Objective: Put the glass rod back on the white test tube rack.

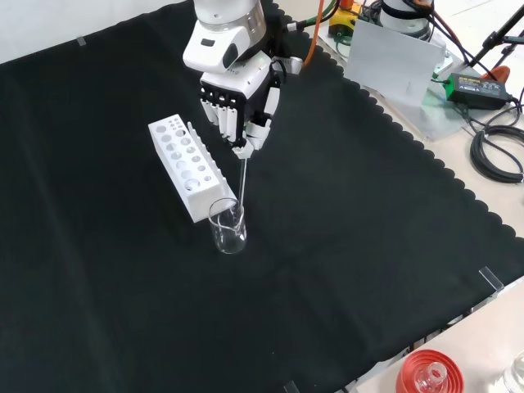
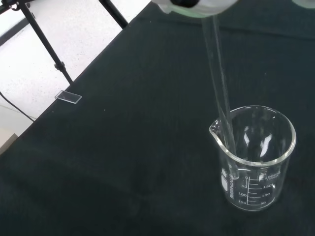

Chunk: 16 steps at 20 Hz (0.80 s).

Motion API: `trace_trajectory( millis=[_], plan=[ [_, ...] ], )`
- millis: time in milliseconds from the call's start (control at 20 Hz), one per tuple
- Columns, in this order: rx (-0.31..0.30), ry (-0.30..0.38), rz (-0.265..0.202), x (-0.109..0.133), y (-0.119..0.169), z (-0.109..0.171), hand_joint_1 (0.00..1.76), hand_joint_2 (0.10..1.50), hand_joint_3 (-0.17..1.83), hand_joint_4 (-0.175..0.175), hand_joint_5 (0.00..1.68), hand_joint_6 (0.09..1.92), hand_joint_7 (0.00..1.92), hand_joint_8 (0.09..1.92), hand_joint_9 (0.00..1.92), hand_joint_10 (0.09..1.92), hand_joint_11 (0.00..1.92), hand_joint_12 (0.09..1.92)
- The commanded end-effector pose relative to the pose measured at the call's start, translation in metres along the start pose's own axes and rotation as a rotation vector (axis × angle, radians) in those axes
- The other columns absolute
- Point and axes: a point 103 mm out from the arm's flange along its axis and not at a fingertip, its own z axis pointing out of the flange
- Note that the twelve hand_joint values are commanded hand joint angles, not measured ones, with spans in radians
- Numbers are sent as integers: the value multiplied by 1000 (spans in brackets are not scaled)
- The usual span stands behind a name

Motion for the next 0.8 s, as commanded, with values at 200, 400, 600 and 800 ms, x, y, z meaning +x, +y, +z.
trace_trajectory(
  millis=[200, 400, 600, 800],
  plan=[
    [4, -6, 17, -2, 11, 0, 1300, 1063, 0, -175, 1055, 602, 1168, 1001, 1660, 628, 1508, 863],
    [-12, -4, 17, -1, 12, -2, 1300, 1063, 0, -175, 1054, 602, 1169, 1001, 1661, 628, 1508, 863],
    [-23, -4, 33, -8, 7, -3, 1300, 1063, 0, -175, 1054, 602, 1169, 1001, 1661, 628, 1508, 863],
    [-25, -14, 42, -10, 7, -11, 1300, 1063, 0, -175, 1054, 602, 1169, 1001, 1661, 628, 1508, 863]
  ],
)
